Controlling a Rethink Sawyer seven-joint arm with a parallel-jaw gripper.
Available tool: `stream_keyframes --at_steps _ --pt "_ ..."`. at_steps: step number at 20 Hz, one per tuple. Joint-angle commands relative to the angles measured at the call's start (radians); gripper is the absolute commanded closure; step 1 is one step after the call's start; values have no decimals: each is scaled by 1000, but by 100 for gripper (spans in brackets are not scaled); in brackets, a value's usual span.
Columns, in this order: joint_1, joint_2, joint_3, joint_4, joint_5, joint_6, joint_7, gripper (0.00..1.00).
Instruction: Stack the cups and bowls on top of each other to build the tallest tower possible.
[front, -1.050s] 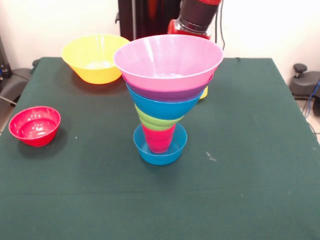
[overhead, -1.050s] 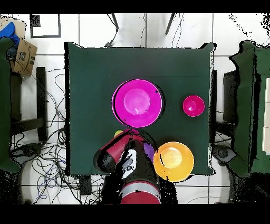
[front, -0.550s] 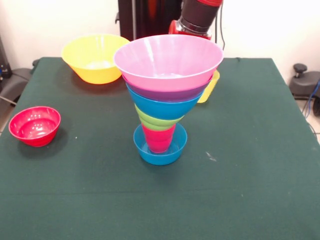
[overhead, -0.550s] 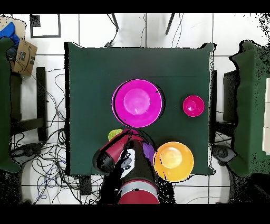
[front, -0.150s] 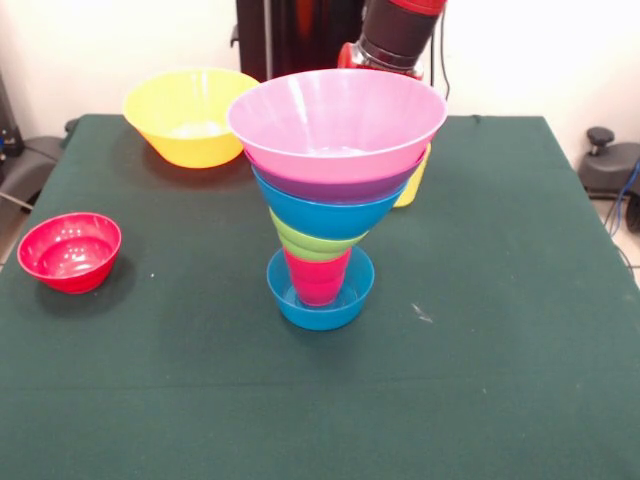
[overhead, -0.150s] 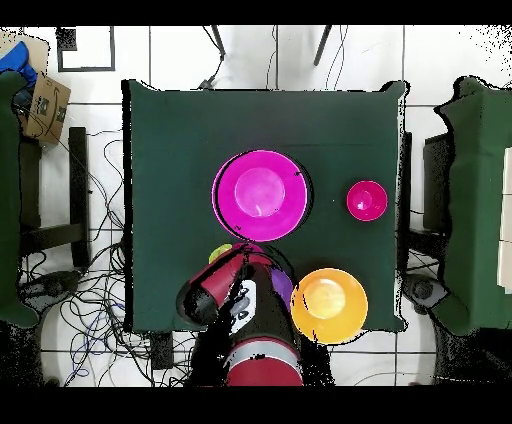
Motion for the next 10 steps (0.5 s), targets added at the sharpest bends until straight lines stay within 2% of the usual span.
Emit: stream_keyframes --at_steps 1,10 --pt "-13 30 79 -71 -45 -17 -64 100" --pt "-21 30 82 -75 -40 -7 -71 100"
